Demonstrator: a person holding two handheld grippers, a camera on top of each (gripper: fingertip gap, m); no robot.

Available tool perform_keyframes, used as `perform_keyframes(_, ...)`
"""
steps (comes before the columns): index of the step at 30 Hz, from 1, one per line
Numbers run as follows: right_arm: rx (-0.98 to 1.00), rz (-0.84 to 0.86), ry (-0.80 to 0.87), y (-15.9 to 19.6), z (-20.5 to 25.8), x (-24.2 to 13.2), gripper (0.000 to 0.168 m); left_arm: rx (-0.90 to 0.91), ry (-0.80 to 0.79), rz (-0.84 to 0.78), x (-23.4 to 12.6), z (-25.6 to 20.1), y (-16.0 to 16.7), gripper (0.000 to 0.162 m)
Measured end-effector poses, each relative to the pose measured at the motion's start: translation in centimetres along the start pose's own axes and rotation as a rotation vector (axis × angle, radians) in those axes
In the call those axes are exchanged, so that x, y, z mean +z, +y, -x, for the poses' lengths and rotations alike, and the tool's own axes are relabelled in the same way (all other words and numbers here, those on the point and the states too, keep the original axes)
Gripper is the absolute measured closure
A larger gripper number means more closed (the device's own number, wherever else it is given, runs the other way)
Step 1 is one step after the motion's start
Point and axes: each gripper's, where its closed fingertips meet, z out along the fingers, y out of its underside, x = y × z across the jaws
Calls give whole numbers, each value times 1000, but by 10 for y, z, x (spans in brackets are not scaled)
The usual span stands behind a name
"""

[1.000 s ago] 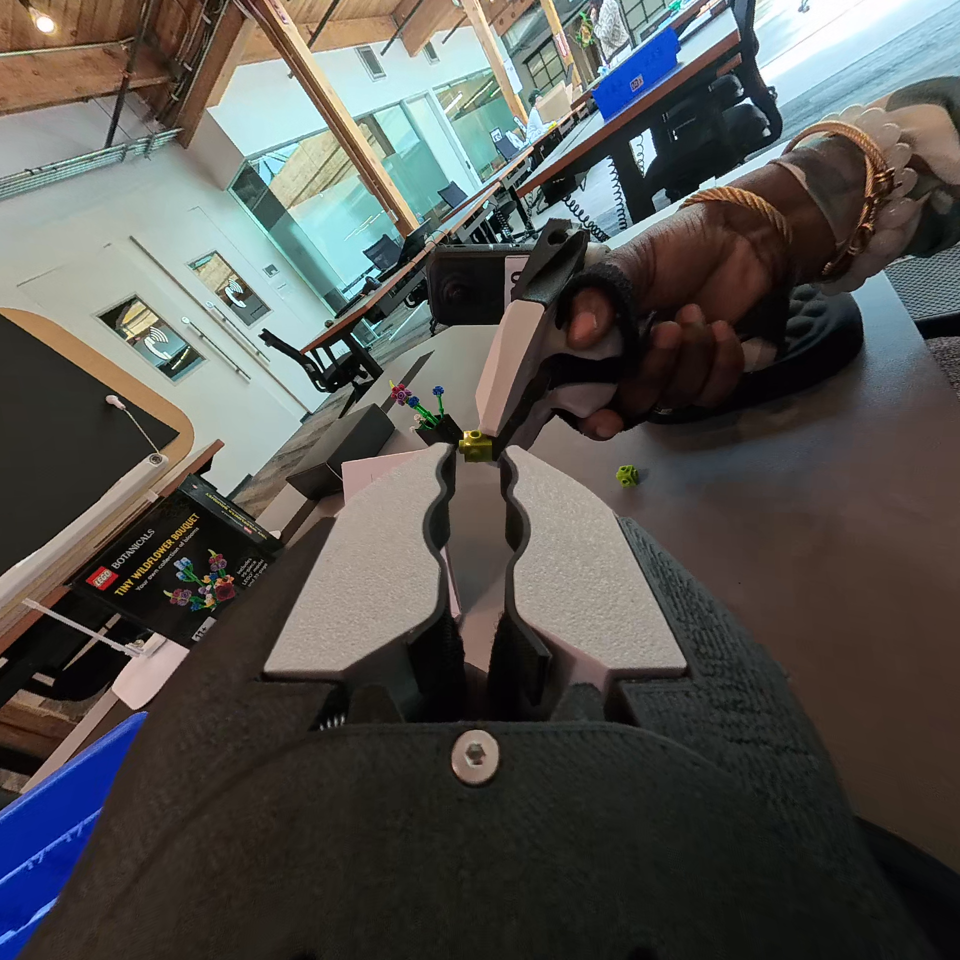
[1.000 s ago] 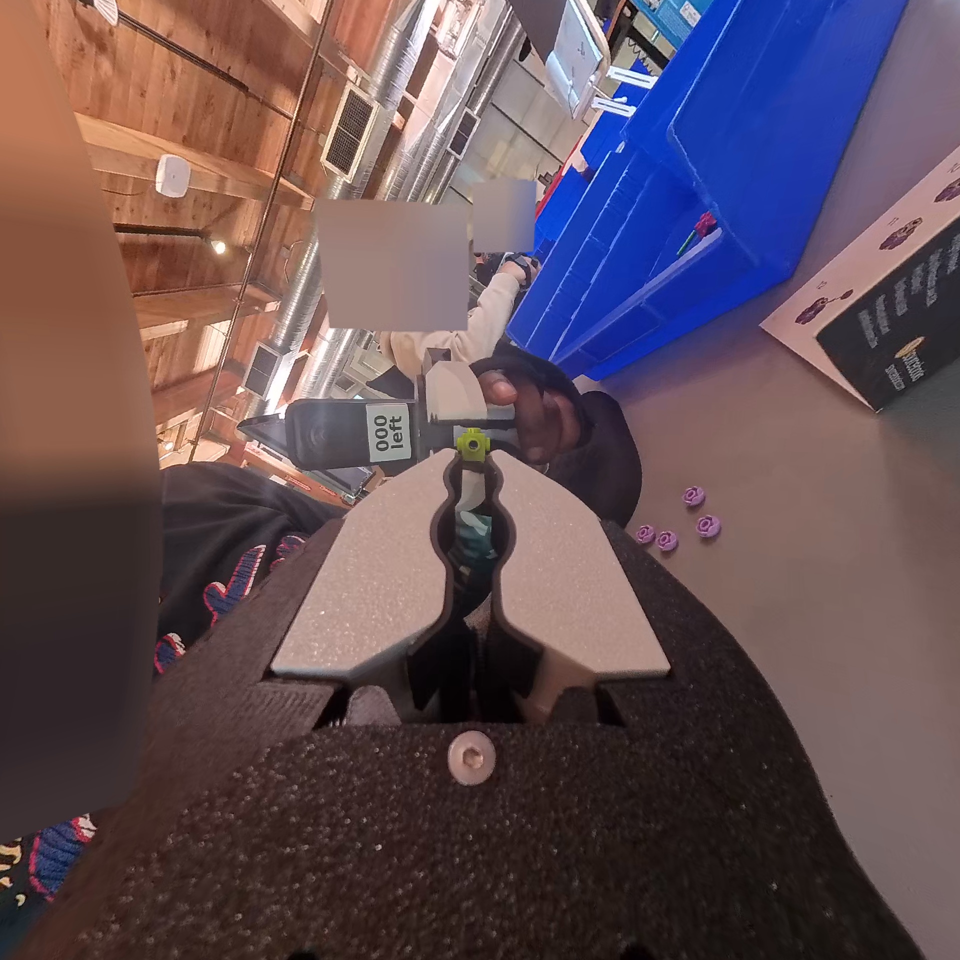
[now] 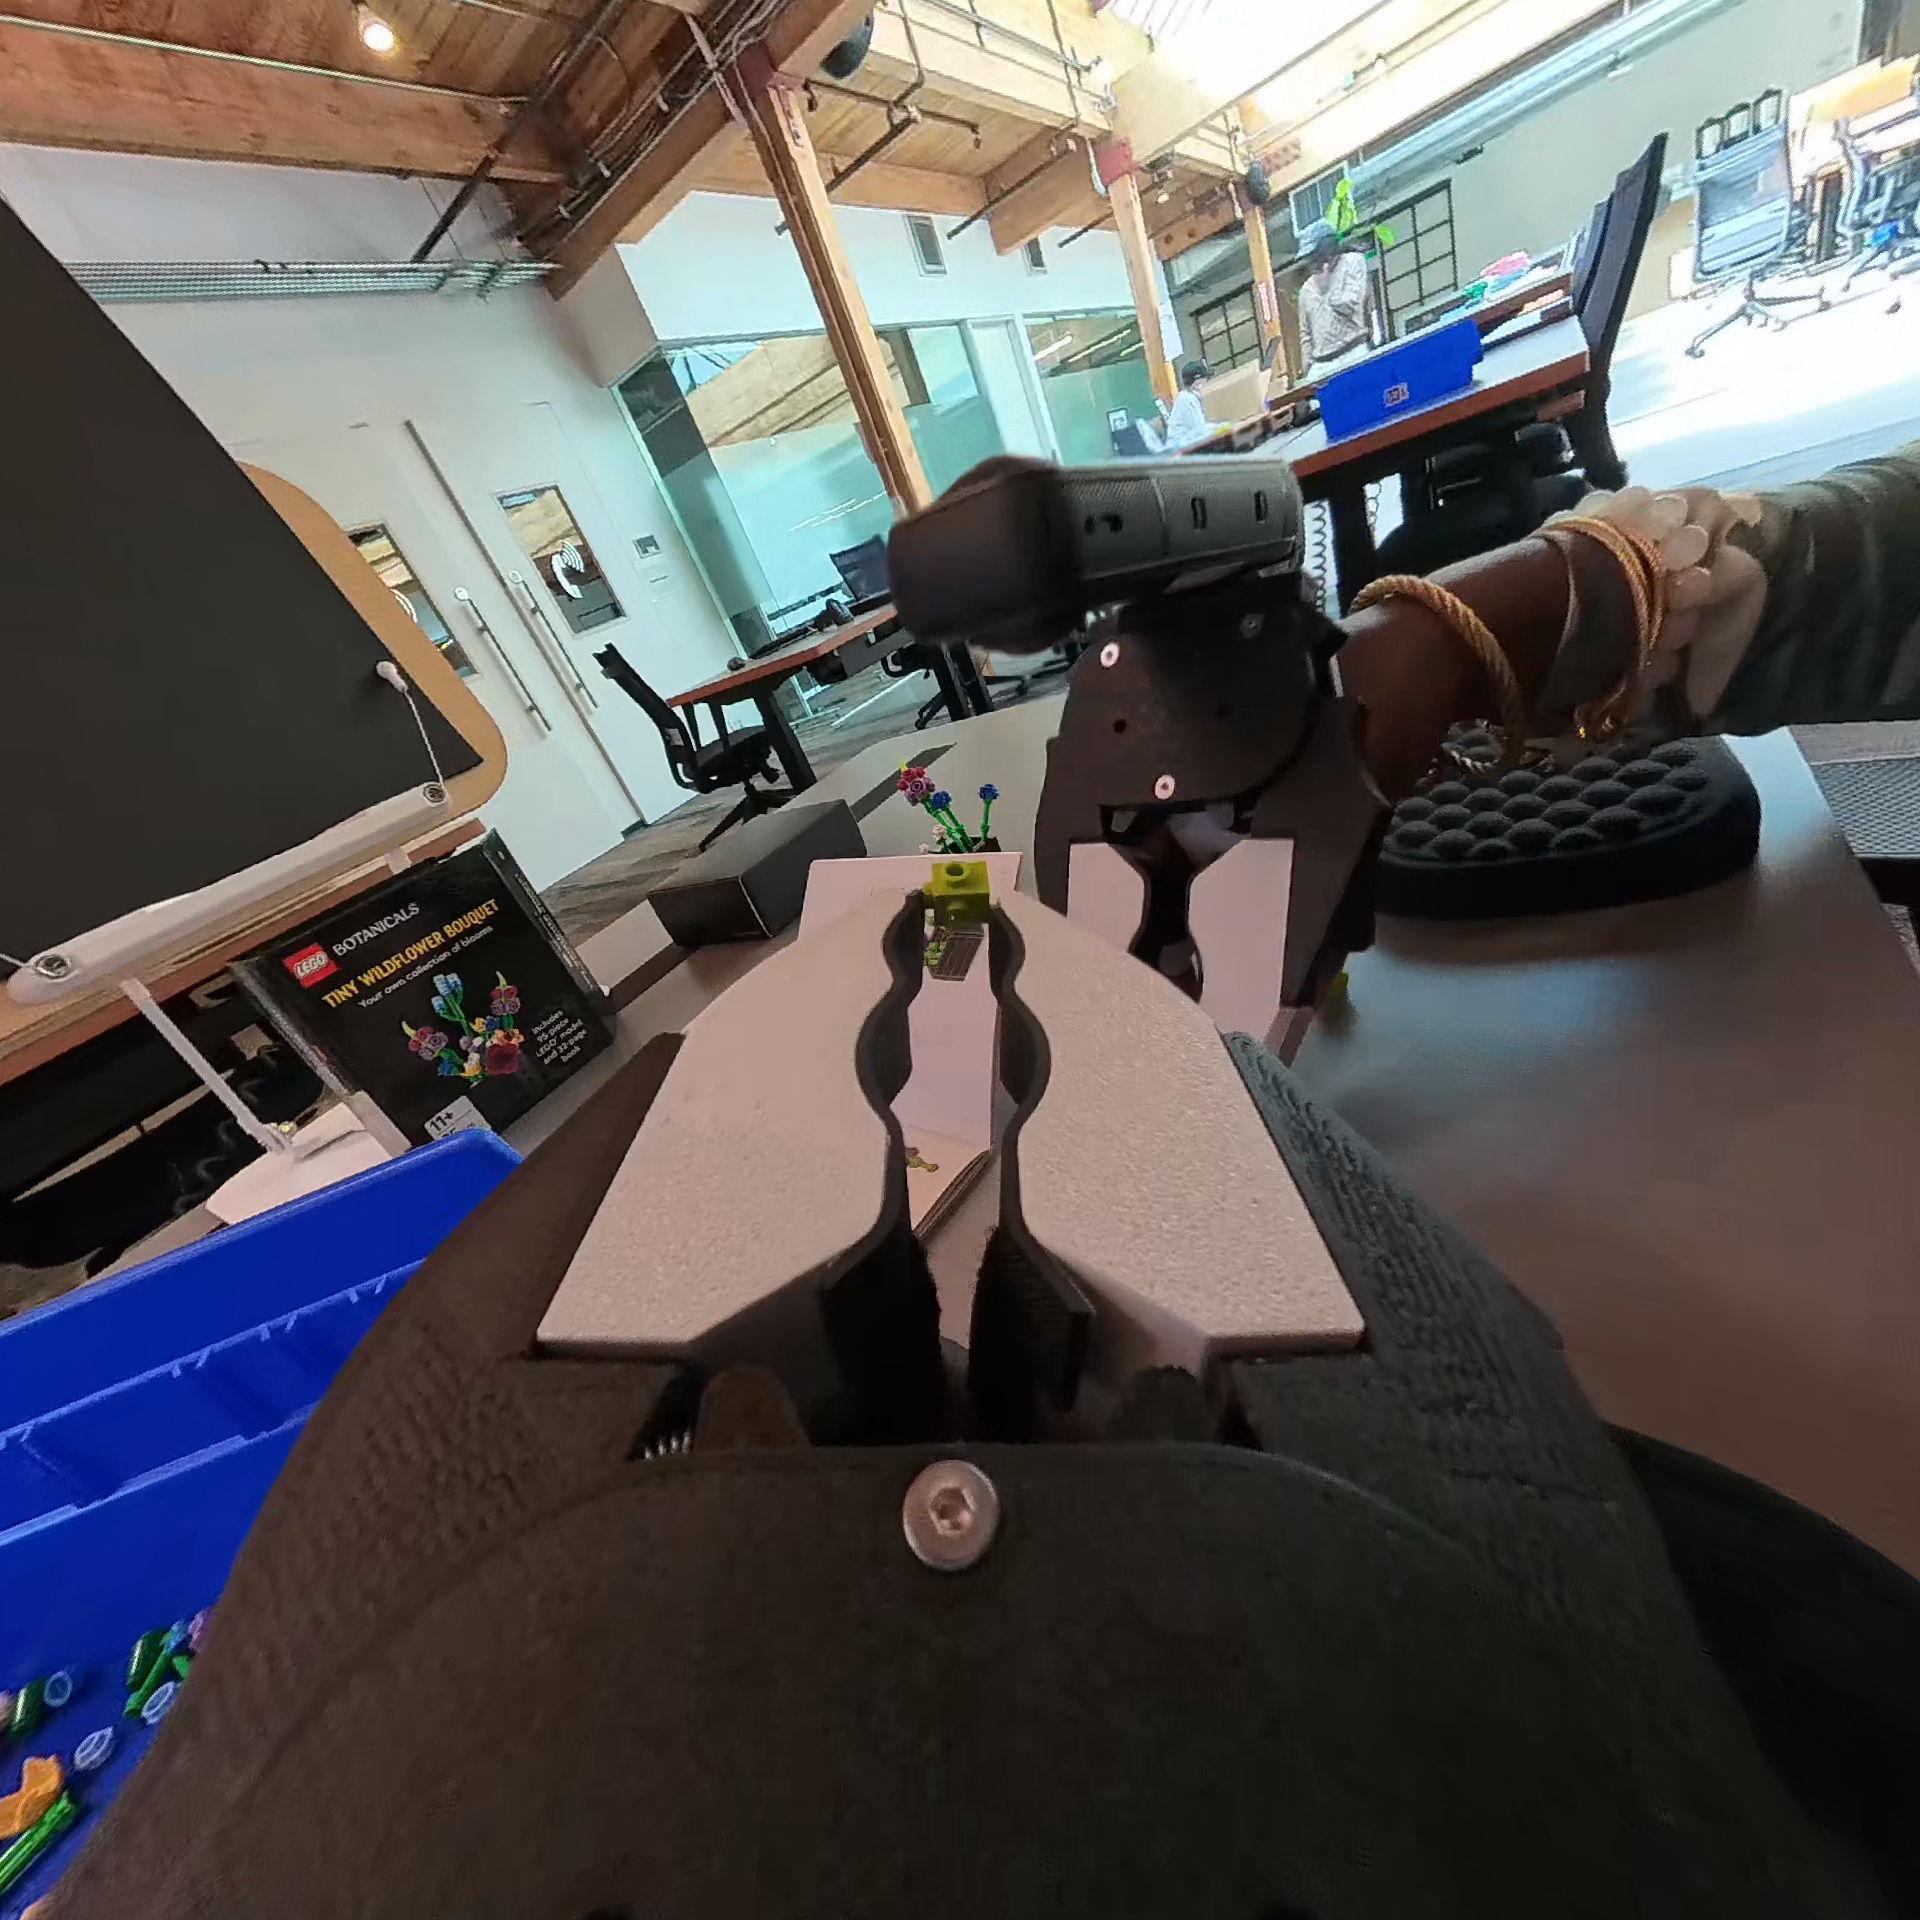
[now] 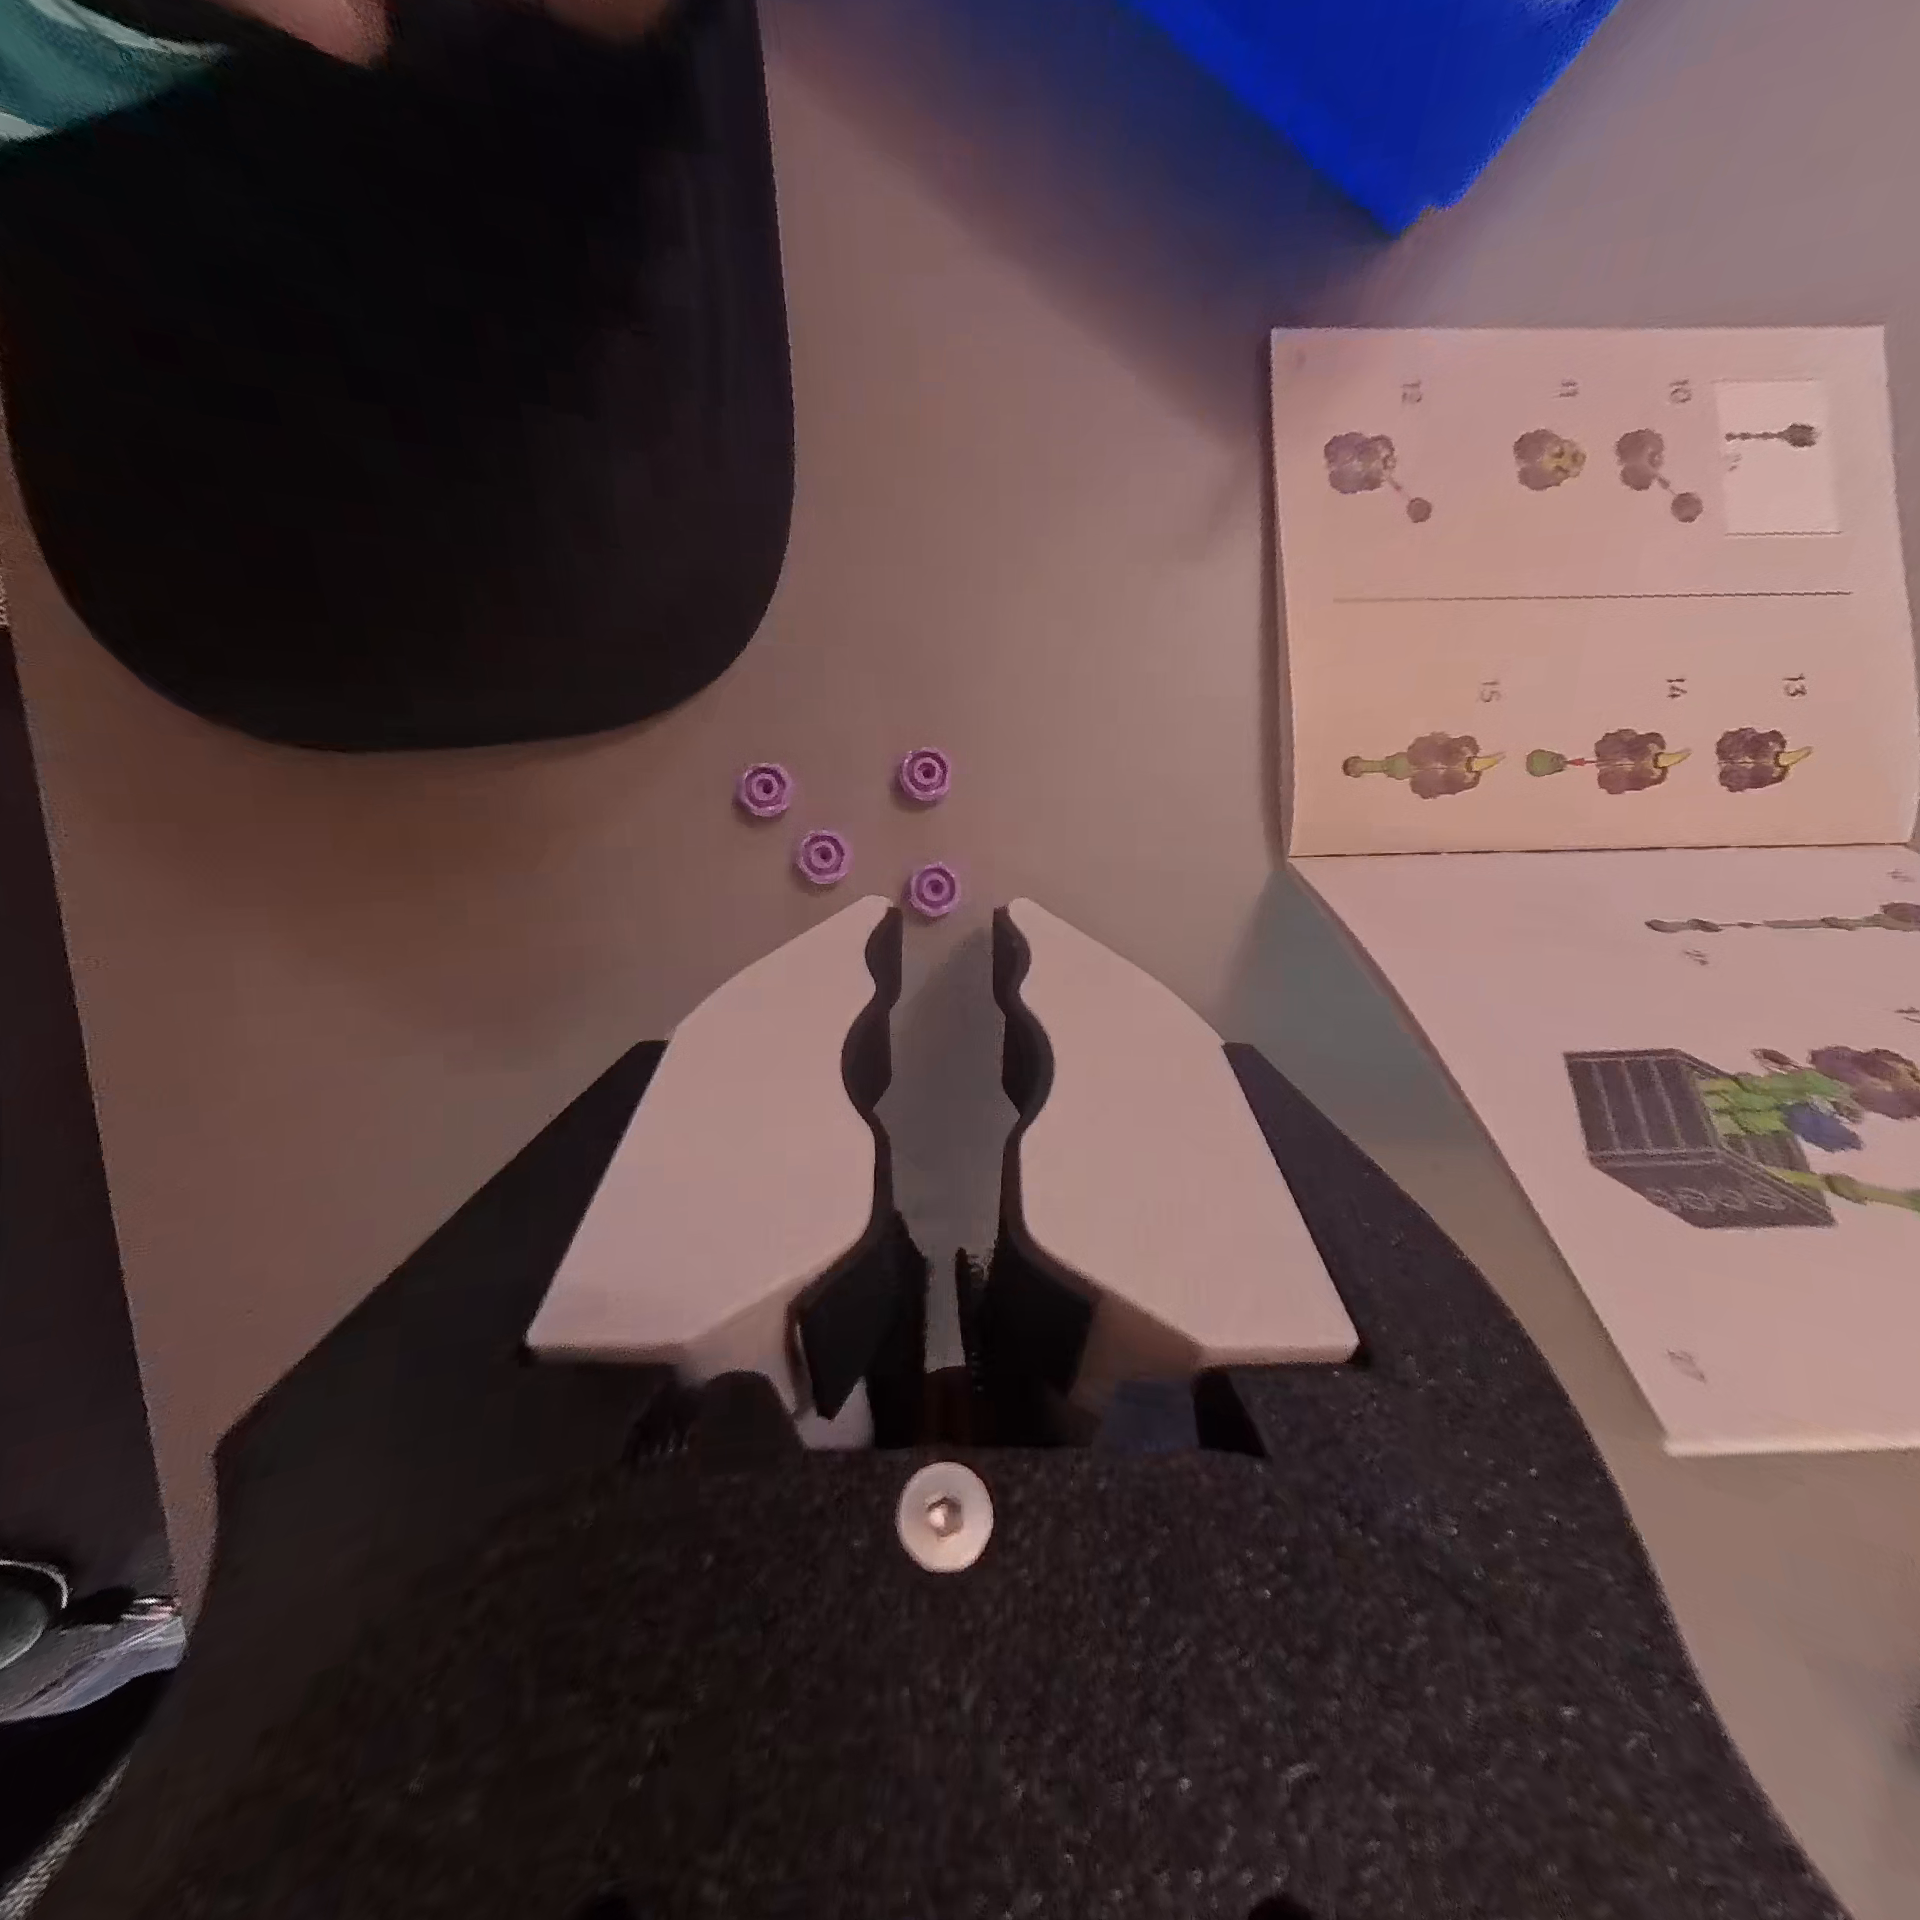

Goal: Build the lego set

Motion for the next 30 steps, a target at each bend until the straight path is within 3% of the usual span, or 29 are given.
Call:
perform_keyframes(15,35,-33,12,-1,1,6,158,-2,20,18,2,-4,3,150)
perform_keyframes(21,73,-118,13,-6,0,4,159,-23,19,9,2,-3,2,150)
perform_keyframes(24,150,-333,-33,-30,3,-14,159,-104,37,-79,0,-3,-11,150)
perform_keyframes(30,380,-1023,-299,-86,15,-101,159,-407,133,-301,-5,-3,-42,150)
